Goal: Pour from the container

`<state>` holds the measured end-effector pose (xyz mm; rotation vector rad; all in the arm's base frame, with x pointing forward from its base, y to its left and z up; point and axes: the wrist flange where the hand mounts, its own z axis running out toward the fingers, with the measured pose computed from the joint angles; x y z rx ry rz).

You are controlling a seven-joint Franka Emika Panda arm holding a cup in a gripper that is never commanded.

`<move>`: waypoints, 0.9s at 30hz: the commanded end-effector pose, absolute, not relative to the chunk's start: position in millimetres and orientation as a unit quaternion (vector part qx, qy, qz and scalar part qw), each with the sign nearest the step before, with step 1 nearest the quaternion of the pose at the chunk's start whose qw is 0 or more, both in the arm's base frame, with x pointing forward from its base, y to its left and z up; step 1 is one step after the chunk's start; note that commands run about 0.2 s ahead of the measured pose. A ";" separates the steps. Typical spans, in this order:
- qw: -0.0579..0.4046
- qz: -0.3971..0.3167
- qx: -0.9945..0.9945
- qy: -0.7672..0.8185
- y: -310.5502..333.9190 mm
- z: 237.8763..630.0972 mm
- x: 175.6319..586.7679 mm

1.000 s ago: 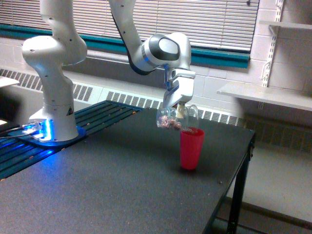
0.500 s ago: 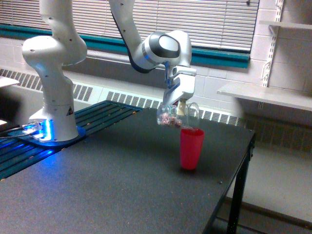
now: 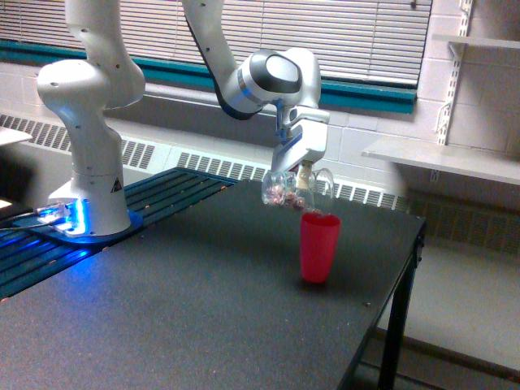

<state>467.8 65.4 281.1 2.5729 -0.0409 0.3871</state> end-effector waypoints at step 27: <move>0.284 0.131 0.950 0.007 65.3 278.8 464.8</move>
